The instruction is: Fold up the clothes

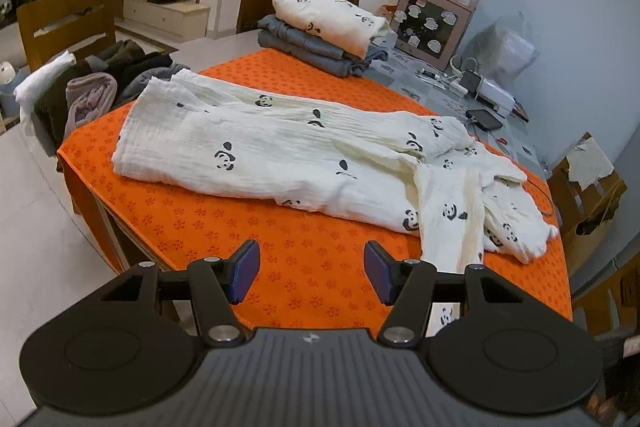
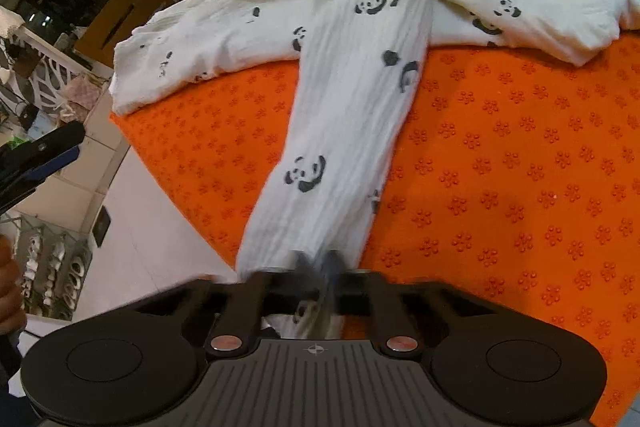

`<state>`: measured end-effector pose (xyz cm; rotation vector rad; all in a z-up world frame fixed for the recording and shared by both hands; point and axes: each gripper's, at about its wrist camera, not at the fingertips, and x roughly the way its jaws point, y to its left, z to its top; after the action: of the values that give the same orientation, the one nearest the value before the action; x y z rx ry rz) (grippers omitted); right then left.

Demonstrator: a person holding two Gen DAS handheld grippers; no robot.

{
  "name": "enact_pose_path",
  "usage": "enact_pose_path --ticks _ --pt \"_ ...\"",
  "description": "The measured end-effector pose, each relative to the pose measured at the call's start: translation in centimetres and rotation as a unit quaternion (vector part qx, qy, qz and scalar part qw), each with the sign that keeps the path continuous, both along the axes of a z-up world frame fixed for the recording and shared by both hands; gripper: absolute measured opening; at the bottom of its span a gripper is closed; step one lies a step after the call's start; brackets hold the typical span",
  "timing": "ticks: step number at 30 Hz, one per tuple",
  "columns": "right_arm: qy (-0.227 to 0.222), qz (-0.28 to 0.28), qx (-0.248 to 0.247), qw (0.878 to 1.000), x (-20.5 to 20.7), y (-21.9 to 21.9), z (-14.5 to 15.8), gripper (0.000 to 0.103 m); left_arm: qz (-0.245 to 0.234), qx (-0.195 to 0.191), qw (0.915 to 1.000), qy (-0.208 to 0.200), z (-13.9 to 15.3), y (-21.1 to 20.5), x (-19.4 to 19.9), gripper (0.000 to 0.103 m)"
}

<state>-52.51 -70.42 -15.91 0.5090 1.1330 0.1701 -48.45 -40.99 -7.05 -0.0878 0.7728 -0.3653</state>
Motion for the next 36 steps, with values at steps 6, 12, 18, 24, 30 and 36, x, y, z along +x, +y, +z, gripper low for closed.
enact_pose_path --ticks 6,12,18,24,30,36 --pt "-0.057 0.006 0.051 0.997 -0.4 -1.7 4.4 0.004 -0.017 -0.003 0.9998 -0.008 0.6 0.3 -0.8 0.067" --pt "-0.128 -0.017 0.121 0.984 2.0 -4.1 9.9 0.004 -0.044 -0.011 0.9989 -0.009 1.3 -0.1 -0.7 0.070" --pt "-0.175 -0.048 0.157 0.971 6.3 -5.6 13.2 0.004 -0.089 -0.058 0.9944 0.000 2.4 -0.8 -0.1 0.077" --pt "-0.189 -0.067 0.199 0.959 9.9 -5.6 13.9 0.004 -0.111 -0.088 0.9898 0.012 1.3 -2.2 1.4 0.077" --pt "-0.179 -0.075 0.237 0.952 11.7 -4.7 13.8 0.004 -0.055 -0.210 0.9746 0.054 -2.4 -2.6 4.8 0.075" --pt "-0.178 -0.083 0.262 0.945 12.1 -4.2 14.5 0.004 -0.006 -0.344 0.9332 0.103 -5.1 -2.1 6.4 0.076"
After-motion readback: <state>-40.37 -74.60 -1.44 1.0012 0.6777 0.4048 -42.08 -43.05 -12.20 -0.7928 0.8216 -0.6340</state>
